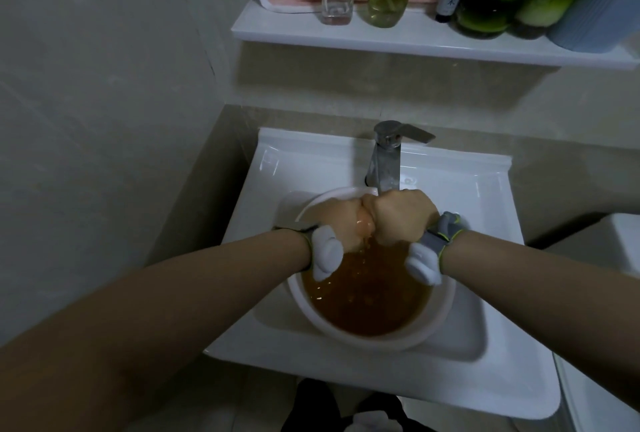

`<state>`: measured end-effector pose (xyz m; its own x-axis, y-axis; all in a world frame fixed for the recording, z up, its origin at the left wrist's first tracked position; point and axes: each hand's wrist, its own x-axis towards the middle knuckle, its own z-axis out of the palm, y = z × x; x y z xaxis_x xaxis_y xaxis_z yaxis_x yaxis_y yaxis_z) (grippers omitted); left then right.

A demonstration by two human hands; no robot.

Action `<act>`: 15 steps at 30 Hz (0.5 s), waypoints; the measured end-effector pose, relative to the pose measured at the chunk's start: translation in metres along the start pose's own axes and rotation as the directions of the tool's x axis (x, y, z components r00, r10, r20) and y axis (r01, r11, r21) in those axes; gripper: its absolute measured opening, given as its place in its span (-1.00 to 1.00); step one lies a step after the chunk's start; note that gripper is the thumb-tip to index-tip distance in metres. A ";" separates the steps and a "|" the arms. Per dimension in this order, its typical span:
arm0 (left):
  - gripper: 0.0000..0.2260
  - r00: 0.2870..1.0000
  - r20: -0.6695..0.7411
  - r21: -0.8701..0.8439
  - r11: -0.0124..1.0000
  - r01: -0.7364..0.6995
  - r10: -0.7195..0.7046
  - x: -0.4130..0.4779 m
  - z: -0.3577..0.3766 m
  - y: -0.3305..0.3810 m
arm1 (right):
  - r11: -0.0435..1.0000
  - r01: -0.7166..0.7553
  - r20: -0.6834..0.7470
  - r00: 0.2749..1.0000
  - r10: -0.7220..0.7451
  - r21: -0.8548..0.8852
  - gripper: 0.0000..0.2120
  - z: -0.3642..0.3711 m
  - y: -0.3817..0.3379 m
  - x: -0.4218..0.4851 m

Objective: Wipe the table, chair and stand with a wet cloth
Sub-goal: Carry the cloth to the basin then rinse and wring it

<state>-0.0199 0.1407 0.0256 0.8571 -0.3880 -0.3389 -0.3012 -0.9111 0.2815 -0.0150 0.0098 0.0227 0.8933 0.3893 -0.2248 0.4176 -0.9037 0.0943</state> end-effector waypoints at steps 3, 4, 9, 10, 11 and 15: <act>-0.68 0.994 -0.085 0.184 0.982 -0.051 0.068 0.004 -0.004 -0.005 | 0.946 -0.233 0.030 0.972 0.232 0.225 -0.79 0.005 -0.012 0.003; -0.63 0.989 -0.088 0.201 0.975 -0.098 0.118 0.006 -0.006 -0.007 | 0.896 -0.300 0.066 0.953 0.295 0.328 -0.81 0.005 -0.014 0.003; -0.70 0.954 -0.151 0.268 0.940 -0.211 0.258 0.009 -0.006 -0.014 | 0.729 -0.284 0.189 0.959 0.212 0.623 -0.87 0.017 -0.010 0.009; -0.70 0.949 -0.140 0.307 0.924 -0.230 0.283 0.010 -0.005 -0.015 | 0.692 -0.294 0.217 0.956 0.200 0.660 -0.88 0.019 -0.012 0.007; -0.69 0.942 -0.126 0.346 0.904 -0.251 0.310 0.011 -0.004 -0.016 | 0.621 -0.314 0.241 0.950 0.200 0.718 -0.92 0.019 -0.014 0.005; -0.72 0.939 -0.102 0.382 0.884 -0.268 0.329 0.020 0.006 -0.024 | 0.387 -0.437 0.374 0.899 0.229 0.812 -0.95 0.022 -0.021 0.002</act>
<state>0.0026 0.1541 0.0067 0.7482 -0.6498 -0.1339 -0.6560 -0.7547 -0.0029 -0.0252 0.0255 -0.0013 0.8363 0.0758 -0.5429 -0.3634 -0.6648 -0.6527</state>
